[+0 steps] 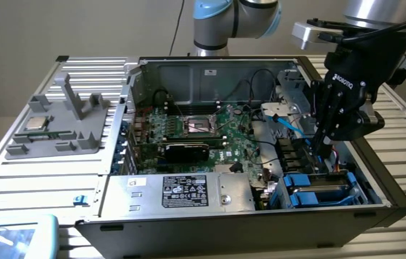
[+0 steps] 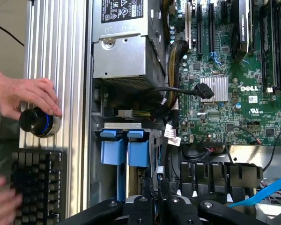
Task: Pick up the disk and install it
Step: 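Insert the first disk wire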
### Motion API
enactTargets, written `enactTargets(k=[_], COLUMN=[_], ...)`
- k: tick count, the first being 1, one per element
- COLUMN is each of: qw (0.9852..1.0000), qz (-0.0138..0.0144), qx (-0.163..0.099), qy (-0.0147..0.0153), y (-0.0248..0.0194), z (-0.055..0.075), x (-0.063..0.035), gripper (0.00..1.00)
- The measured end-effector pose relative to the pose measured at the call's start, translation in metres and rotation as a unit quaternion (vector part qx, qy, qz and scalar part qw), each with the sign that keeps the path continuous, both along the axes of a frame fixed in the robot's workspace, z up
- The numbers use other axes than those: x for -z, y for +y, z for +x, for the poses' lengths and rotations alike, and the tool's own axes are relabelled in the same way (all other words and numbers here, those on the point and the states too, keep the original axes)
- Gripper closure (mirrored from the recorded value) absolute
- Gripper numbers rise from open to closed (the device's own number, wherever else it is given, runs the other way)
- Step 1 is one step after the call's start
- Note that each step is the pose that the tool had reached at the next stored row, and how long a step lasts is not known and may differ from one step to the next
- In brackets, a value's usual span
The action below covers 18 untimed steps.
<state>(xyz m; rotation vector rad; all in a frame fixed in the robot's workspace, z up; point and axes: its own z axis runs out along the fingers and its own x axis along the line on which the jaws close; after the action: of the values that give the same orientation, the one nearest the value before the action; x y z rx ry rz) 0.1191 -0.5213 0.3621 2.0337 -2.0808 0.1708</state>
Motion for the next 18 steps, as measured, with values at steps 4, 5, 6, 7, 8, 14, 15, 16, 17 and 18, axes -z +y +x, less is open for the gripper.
enactTargets(k=[4, 5, 6, 7, 8, 14, 15, 16, 17, 18], qw=[1.0000, 1.0000, 1.0000, 1.0000, 0.9999, 0.9998, 0.9998, 0.9998, 0.9997, 0.9997], qz=[-0.0001, -0.0001, 0.0014, 0.0054, 0.0104, 0.0198, 0.0206, 0.0216, 0.0235, 0.0259], qx=[0.000, 0.000, 0.000, 0.000, 0.000, 0.000, 0.000, 0.000, 0.000, 0.000], qy=[0.0000, 0.0000, 0.0000, 0.0000, -0.0001, 0.0000, 0.0000, 0.0000, 0.0000, 0.0000], y=[0.0000, -0.0003, -0.0008, -0.0016, -0.0035, -0.0187, -0.0228, -0.0262, -0.0298, -0.0330], z=[0.000, 0.000, -0.001, -0.001, -0.001, -0.001, -0.001, -0.001, -0.001, -0.001], x=[0.0000, 0.0000, 0.0000, 0.0000, -0.0001, -0.0007, -0.0005, -0.0005, -0.0006, -0.0004], gripper=[0.84, 0.84, 0.84, 0.84, 0.84, 0.84, 0.84, 0.84, 0.84, 0.84])
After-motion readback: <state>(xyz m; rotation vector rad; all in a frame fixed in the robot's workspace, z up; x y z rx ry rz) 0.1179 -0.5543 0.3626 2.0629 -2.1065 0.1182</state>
